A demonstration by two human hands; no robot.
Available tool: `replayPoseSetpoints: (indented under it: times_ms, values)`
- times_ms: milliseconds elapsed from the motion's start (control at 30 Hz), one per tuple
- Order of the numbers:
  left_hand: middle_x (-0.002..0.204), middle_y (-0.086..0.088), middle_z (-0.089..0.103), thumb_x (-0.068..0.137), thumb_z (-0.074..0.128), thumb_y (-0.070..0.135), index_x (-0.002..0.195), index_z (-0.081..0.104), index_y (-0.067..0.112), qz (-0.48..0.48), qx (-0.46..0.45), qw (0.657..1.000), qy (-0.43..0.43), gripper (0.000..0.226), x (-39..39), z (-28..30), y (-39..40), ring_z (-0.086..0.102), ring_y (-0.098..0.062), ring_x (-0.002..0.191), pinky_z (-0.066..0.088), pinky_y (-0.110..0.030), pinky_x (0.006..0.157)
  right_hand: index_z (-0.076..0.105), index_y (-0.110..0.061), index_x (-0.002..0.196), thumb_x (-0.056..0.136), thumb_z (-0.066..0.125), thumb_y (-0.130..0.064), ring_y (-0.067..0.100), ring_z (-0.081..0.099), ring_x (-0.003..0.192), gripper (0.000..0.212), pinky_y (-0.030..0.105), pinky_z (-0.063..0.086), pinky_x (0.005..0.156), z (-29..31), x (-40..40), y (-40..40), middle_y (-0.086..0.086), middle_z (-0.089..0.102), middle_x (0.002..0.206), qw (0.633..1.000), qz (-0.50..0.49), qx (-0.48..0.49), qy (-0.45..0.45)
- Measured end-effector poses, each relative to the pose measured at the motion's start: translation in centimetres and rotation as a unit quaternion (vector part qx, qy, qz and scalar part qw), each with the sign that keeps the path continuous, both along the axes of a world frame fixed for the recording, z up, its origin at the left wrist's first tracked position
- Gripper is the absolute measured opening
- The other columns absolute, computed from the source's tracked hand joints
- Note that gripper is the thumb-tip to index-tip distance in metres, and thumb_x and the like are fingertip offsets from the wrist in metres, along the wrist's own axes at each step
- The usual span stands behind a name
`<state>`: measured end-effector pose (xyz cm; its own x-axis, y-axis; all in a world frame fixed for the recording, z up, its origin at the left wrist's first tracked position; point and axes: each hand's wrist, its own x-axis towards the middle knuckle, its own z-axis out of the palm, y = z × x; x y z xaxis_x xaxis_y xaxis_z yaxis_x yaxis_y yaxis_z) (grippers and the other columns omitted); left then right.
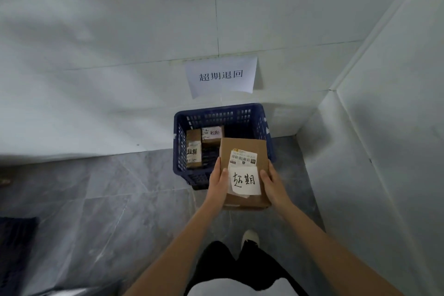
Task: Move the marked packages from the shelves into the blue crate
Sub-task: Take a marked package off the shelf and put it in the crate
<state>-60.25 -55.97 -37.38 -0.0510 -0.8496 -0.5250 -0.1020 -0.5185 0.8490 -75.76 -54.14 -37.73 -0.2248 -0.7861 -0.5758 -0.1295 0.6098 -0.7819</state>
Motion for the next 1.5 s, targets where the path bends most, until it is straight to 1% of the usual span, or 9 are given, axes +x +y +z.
replayPoseSetpoints:
  times_ms: [100,200,300,400,667,900,1167,1333,1500]
  values:
    - [0.146,-0.008,0.039,0.103,0.033,0.024,0.152,0.014,0.024,0.012,0.021,0.999,-0.038,0.052,-1.0,-1.5,-3.0,0.045,-0.018,0.125,0.041,-0.035,0.104,0.016,-0.03,0.155,0.105,0.035,-0.033,0.022,0.047,0.129,0.054,0.038,0.038,0.107,-1.4,-0.5,-3.0,0.005,0.047,0.146,1.0,-0.004,0.024,-0.017]
    - [0.147,-0.01,0.032,0.102,0.034,0.03,0.152,0.017,0.03,0.017,0.065,0.994,-0.091,0.053,-1.0,-2.9,-6.6,0.038,-0.027,0.132,0.034,-0.046,0.111,0.017,-0.032,0.154,0.104,0.036,-0.033,0.021,0.045,0.13,0.053,0.041,0.037,0.109,-3.1,-0.5,-6.1,0.005,0.045,0.147,0.999,-0.004,0.045,-0.03]
    - [0.146,-0.005,0.029,0.102,0.034,0.032,0.152,0.015,0.031,0.02,0.092,0.992,-0.084,0.053,-0.5,-4.6,-9.9,0.037,-0.024,0.132,0.036,-0.039,0.109,0.015,-0.034,0.154,0.105,0.035,-0.033,0.021,0.043,0.131,0.054,0.037,0.035,0.104,-4.5,0.0,-9.4,0.004,0.041,0.15,0.998,0.003,0.063,-0.03]
    - [0.132,0.005,0.045,0.102,0.039,0.022,0.152,0.018,0.027,0.039,0.103,0.994,-0.013,0.054,0.9,-6.7,-13.3,0.051,-0.011,0.112,0.046,-0.024,0.091,0.014,-0.035,0.154,0.104,0.037,-0.034,0.022,0.039,0.135,0.055,0.034,0.033,0.104,-6.8,0.6,-13.3,0.002,0.037,0.152,0.998,0.001,0.056,-0.021]
    - [0.141,-0.007,0.046,0.102,0.038,0.015,0.151,0.015,0.029,0.048,0.122,0.991,-0.008,0.056,4.0,-18.2,-21.2,0.052,-0.025,0.121,0.046,-0.044,0.102,0.017,-0.038,0.152,0.098,0.046,-0.047,0.015,0.053,0.112,0.062,0.037,0.044,0.098,-18.1,3.4,-21.9,0.0,0.05,0.141,0.993,-0.004,0.095,-0.069]
    - [0.129,0.004,0.049,0.104,0.035,0.022,0.148,0.025,0.034,0.115,0.156,0.981,-0.026,0.047,4.8,-27.8,-22.9,0.056,-0.013,0.103,0.052,-0.021,0.07,0.029,-0.033,0.149,0.1,0.049,-0.032,0.022,0.058,0.115,0.053,0.048,0.047,0.101,-28.1,4.6,-25.1,-0.001,0.056,0.132,0.988,0.007,0.131,-0.084]
    - [0.138,0.0,0.049,0.103,0.036,0.025,0.149,0.025,0.032,0.119,0.18,0.975,-0.044,0.048,4.3,-32.1,-24.0,0.053,-0.023,0.119,0.047,-0.046,0.101,0.03,-0.025,0.15,0.103,0.043,-0.027,0.026,0.056,0.118,0.049,0.047,0.047,0.101,-33.4,4.4,-27.3,0.007,0.055,0.137,0.977,0.028,0.201,-0.06]
    - [0.124,0.002,0.052,0.103,0.037,0.019,0.148,0.026,0.031,0.101,0.191,0.974,-0.067,0.048,4.8,-34.3,-24.9,0.054,-0.016,0.105,0.049,-0.038,0.094,0.022,-0.02,0.152,0.103,0.045,-0.021,0.028,0.052,0.124,0.055,0.048,0.044,0.105,-35.3,4.5,-28.0,0.009,0.048,0.144,0.972,0.025,0.222,-0.075]
    - [0.135,-0.009,0.049,0.101,0.038,0.014,0.149,0.025,0.029,0.077,0.205,0.969,-0.115,0.052,6.5,-37.0,-24.2,0.054,-0.021,0.107,0.05,-0.035,0.086,0.014,-0.022,0.151,0.1,0.05,-0.014,0.028,0.053,0.12,0.062,0.044,0.045,0.102,-37.4,6.0,-27.1,0.011,0.048,0.141,0.965,0.043,0.248,-0.07]
